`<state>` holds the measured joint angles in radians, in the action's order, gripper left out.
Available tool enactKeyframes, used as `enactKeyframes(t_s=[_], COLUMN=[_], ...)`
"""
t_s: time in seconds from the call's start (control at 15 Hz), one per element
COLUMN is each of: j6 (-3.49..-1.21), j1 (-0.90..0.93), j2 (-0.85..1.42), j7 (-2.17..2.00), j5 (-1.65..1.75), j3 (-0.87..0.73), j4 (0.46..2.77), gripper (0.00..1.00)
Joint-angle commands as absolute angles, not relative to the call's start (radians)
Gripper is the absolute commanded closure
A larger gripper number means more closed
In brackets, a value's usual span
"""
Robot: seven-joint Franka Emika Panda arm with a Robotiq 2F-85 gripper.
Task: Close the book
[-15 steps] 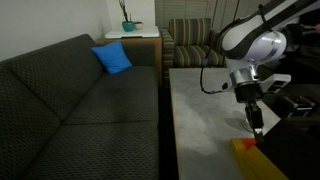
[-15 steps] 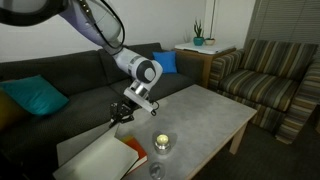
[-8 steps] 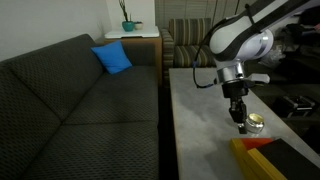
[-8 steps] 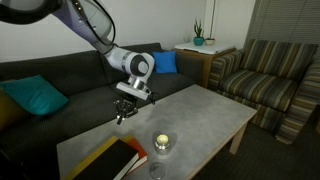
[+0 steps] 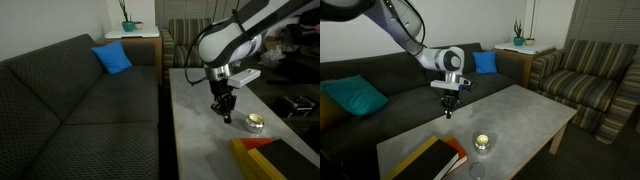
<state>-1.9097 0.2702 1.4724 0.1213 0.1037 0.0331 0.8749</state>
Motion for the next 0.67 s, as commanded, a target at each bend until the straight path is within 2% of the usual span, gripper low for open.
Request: enactKeyframes(t_s=[0.0,0.27,0.33,0.4,0.53,0.6], j6=[-1.956,-1.987,-1.992,-1.993,-1.985,-1.977], j1=[0.326,0.392,0.411,0.431,0.473,0.493], j2=[1.472,1.454,1.451,1.448,1.444,1.443], j7=[-0.045,-0.242,-0.294,-0.346,-0.450,-0.497], j5=[0.158,0.219,0.234,0.250,0.283,0.297], j3=[-0.032,-0.115,-0.138,-0.163,-0.211,-0.233], j4=[0.849,0.854,0.857,0.860,0.865,0.866], gripper=[1.00,1.00,0.95,0.72,0.68,0.63])
